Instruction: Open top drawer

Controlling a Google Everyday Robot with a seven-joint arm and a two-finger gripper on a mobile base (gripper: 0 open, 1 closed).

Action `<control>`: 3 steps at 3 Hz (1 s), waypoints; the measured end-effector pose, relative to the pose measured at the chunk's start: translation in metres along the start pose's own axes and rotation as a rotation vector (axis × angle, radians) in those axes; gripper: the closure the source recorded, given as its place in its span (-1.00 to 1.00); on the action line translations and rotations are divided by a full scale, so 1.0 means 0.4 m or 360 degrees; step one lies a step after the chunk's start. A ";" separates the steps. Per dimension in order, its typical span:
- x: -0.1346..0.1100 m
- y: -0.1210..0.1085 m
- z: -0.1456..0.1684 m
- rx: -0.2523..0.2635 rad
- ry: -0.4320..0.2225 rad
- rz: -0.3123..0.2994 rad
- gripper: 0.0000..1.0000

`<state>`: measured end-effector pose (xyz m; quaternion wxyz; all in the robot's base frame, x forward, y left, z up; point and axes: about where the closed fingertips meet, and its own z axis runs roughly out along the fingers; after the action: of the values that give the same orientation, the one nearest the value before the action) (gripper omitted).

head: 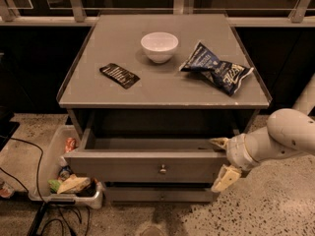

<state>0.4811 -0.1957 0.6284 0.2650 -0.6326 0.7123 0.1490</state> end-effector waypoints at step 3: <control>-0.030 0.089 -0.033 -0.0085 -0.0050 -0.0033 0.68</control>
Offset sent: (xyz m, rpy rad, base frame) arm -0.3212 -0.1306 -0.0280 0.0422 0.1578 0.0386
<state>0.4446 -0.1876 0.6416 0.2607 -0.6445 0.6971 0.1753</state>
